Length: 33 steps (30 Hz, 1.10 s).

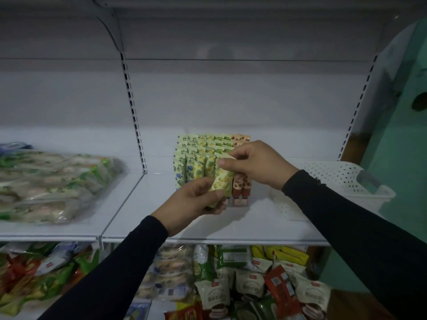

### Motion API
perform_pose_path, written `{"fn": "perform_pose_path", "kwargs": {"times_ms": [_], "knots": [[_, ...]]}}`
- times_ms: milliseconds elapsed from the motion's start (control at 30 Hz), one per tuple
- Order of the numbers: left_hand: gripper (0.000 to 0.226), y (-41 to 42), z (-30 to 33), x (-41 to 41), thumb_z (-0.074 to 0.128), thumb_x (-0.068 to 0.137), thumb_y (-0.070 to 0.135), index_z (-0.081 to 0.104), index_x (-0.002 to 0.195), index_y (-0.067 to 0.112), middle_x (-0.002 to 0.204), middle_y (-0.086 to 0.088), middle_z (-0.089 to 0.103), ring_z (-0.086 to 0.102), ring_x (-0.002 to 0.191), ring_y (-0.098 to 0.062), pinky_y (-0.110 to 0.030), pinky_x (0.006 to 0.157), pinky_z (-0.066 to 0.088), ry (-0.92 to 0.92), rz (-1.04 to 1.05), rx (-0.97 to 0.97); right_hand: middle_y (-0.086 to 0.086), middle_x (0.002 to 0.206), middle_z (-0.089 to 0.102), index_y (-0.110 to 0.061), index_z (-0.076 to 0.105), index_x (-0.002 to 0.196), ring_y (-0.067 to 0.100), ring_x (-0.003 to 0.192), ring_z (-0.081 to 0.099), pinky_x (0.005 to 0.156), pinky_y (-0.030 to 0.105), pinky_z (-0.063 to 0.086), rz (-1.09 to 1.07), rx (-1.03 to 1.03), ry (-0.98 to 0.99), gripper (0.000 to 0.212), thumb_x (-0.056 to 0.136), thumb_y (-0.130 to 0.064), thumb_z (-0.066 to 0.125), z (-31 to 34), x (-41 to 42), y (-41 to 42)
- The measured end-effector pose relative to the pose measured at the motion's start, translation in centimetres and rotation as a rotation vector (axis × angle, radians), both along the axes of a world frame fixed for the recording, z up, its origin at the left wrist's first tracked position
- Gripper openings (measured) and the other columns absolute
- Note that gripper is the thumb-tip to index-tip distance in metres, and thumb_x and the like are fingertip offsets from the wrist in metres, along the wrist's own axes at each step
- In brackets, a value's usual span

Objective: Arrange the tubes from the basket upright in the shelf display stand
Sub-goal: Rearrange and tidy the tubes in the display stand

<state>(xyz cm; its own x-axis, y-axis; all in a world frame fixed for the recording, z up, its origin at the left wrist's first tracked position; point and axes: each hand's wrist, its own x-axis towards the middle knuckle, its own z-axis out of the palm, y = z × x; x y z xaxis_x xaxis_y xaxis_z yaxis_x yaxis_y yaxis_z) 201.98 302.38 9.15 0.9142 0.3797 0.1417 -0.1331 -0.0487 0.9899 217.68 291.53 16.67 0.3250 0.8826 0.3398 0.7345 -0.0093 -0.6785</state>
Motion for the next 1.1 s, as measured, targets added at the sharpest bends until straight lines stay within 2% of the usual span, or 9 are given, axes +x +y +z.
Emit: {"fn": "perform_pose_path", "kwargs": {"times_ms": [100, 200, 300, 400, 500, 633, 833, 967, 1100], "knots": [[0.020, -0.1, -0.6, -0.3, 0.062, 0.093, 0.021, 0.061, 0.103, 0.004, 0.089, -0.009, 0.067, 0.065, 0.084, -0.024, -0.031, 0.079, 0.055, 0.018, 0.071, 0.045, 0.017, 0.078, 0.066, -0.003, 0.070, 0.076, 0.013, 0.066, 0.069, 0.068, 0.027, 0.057, -0.021, 0.012, 0.176, 0.033, 0.084, -0.036, 0.073, -0.1, 0.1, 0.2], [0.015, 0.0, -1.2, -0.3, 0.058, 0.097, 0.014, 0.059, 0.104, 0.002, 0.090, -0.011, 0.068, 0.066, 0.081, -0.023, -0.029, 0.077, 0.056, 0.012, 0.110, 0.017, 0.009, 0.101, 0.072, -0.007, 0.074, 0.095, 0.009, 0.075, 0.071, 0.075, 0.022, 0.059, 0.015, -0.032, 0.330, 0.018, 0.089, -0.023, 0.069, -0.2, 0.0, 0.4], [0.014, 0.4, -1.8, -0.5, 0.058, 0.097, 0.016, 0.063, 0.105, 0.006, 0.092, -0.010, 0.069, 0.067, 0.082, -0.022, -0.030, 0.079, 0.057, 0.023, 0.150, 0.074, 0.000, 0.082, 0.075, -0.014, 0.076, 0.084, 0.010, 0.074, 0.071, 0.083, 0.030, 0.058, -0.021, -0.070, 0.189, 0.015, 0.090, -0.026, 0.069, -0.4, 0.1, 0.5], [0.020, 1.5, -2.8, -0.8, 0.062, 0.096, 0.031, 0.069, 0.104, 0.014, 0.093, -0.001, 0.073, 0.068, 0.086, -0.016, -0.034, 0.084, 0.056, 0.117, 0.227, 0.337, -0.001, 0.060, 0.069, -0.012, 0.073, 0.069, 0.009, 0.064, 0.067, 0.073, 0.024, 0.054, -0.110, -0.064, -0.049, 0.031, 0.090, -0.035, 0.067, -0.4, 0.3, 0.8], [0.026, 3.6, -4.1, -2.1, 0.062, 0.092, 0.046, 0.072, 0.092, 0.022, 0.094, 0.008, 0.071, 0.065, 0.088, -0.006, -0.029, 0.083, 0.051, 0.316, 0.353, 0.690, -0.007, 0.069, 0.069, -0.014, 0.075, 0.076, 0.000, 0.064, 0.063, 0.063, 0.012, 0.046, -0.179, 0.027, -0.142, 0.028, 0.090, -0.036, 0.067, -0.2, 0.5, 1.5], [0.052, 6.8, -6.2, -3.8, 0.052, 0.087, 0.062, 0.064, 0.084, 0.011, 0.088, -0.004, 0.063, 0.059, 0.087, -0.023, -0.034, 0.075, 0.044, 0.565, 0.512, 0.979, -0.009, 0.088, 0.069, -0.015, 0.077, 0.091, -0.001, 0.077, 0.058, 0.067, 0.006, 0.039, -0.214, 0.075, -0.249, 0.024, 0.092, -0.035, 0.065, -0.4, 0.5, 2.8], [0.077, 9.0, -7.7, -4.2, 0.018, 0.071, 0.085, 0.052, 0.098, 0.021, 0.108, 0.000, 0.052, 0.049, 0.112, -0.022, -0.033, 0.097, 0.039, 0.694, 0.441, 1.150, -0.001, 0.085, 0.072, -0.010, 0.076, 0.086, 0.012, 0.078, 0.062, 0.066, 0.020, 0.042, -0.237, 0.059, -0.373, 0.030, 0.095, -0.033, 0.060, -1.3, 0.4, 4.8], [0.103, 9.0, -7.7, -4.0, 0.009, 0.068, 0.084, 0.050, 0.127, 0.011, 0.136, -0.007, 0.047, 0.040, 0.128, -0.022, -0.034, 0.106, 0.030, 0.716, 0.396, 1.189, -0.001, 0.078, 0.071, -0.009, 0.072, 0.076, 0.011, 0.067, 0.061, 0.057, 0.012, 0.033, -0.256, 0.014, -0.429, 0.036, 0.096, -0.035, 0.058, -2.4, 0.9, 6.2], [0.091, 9.3, -8.3, -4.0, 0.018, 0.076, 0.083, 0.050, 0.126, 0.015, 0.144, -0.006, 0.043, 0.036, 0.134, -0.023, -0.034, 0.110, 0.028, 0.708, 0.395, 1.187, 0.002, 0.067, 0.066, -0.007, 0.068, 0.069, 0.012, 0.057, 0.056, 0.061, 0.022, 0.033, -0.268, -0.012, -0.458, 0.039, 0.096, -0.033, 0.057, -3.2, 0.9, 6.8]]}}
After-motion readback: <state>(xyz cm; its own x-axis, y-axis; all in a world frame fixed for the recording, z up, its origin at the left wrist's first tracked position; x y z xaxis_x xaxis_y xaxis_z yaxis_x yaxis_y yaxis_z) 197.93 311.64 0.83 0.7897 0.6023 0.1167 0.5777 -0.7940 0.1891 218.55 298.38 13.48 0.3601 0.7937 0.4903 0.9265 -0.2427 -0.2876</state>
